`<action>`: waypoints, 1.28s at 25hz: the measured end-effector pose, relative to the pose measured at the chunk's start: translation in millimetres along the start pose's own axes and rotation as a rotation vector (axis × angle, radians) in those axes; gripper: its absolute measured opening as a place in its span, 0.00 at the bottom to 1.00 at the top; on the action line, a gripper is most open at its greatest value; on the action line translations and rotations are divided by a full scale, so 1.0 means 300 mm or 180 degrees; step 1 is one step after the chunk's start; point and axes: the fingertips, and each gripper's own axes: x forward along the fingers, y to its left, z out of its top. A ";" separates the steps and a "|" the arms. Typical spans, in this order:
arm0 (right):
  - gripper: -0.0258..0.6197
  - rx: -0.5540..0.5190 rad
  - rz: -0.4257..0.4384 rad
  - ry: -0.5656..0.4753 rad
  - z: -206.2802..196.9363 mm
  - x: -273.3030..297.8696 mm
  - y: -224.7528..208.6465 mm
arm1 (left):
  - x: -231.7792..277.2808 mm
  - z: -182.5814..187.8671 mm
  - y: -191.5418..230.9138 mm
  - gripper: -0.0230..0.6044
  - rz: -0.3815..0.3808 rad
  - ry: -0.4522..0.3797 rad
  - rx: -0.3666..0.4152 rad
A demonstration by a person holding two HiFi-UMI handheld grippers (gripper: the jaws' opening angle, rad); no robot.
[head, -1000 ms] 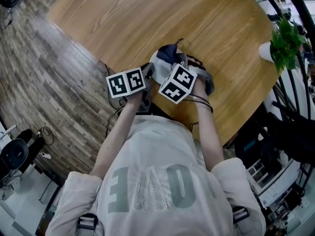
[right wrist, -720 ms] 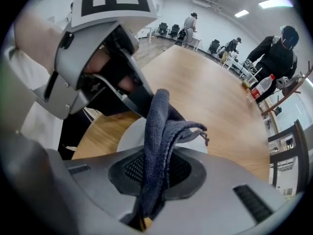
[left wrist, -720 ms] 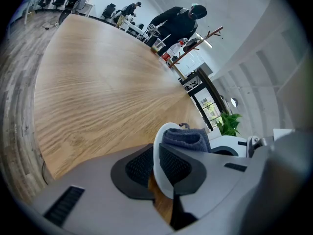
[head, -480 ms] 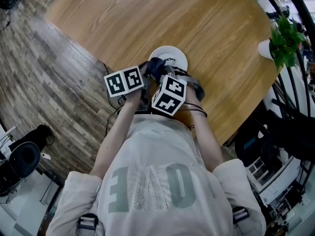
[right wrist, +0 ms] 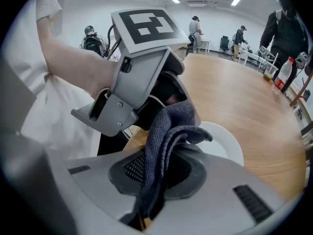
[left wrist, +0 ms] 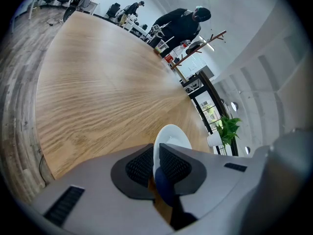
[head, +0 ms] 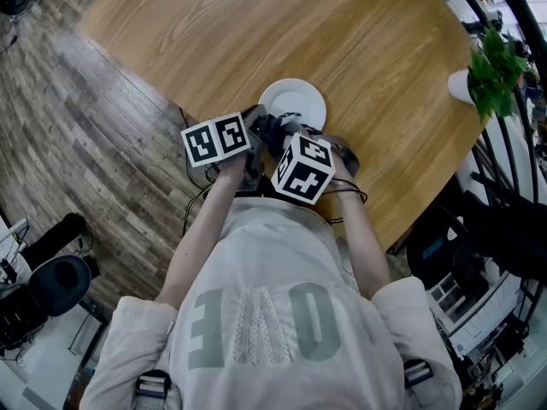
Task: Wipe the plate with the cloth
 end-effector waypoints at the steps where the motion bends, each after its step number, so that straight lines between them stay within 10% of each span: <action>1: 0.13 -0.0005 0.0027 -0.0002 -0.001 -0.002 0.003 | 0.000 0.000 0.000 0.11 0.0004 -0.0002 -0.0001; 6: 0.13 0.0121 -0.0140 0.0002 -0.014 -0.040 -0.044 | -0.009 0.013 -0.008 0.11 -0.0047 -0.0132 0.0025; 11: 0.13 0.0484 -0.0898 0.0063 -0.062 -0.119 -0.218 | -0.051 0.063 -0.027 0.31 -0.0044 -0.0380 0.0313; 15: 0.13 0.0862 -0.1530 0.0102 -0.099 -0.167 -0.365 | -0.133 0.140 -0.033 0.27 -0.0006 -0.0697 0.0633; 16: 0.13 0.0929 -0.1611 0.0092 -0.102 -0.172 -0.388 | -0.154 0.159 -0.037 0.11 0.0030 -0.0767 0.0767; 21: 0.13 0.1032 -0.1714 0.0122 -0.107 -0.153 -0.437 | -0.211 0.222 -0.067 0.05 0.0151 -0.0932 0.1341; 32: 0.13 0.0475 -0.1704 0.0350 -0.032 -0.076 -0.445 | -0.226 0.202 -0.020 0.05 0.0198 -0.0896 0.1174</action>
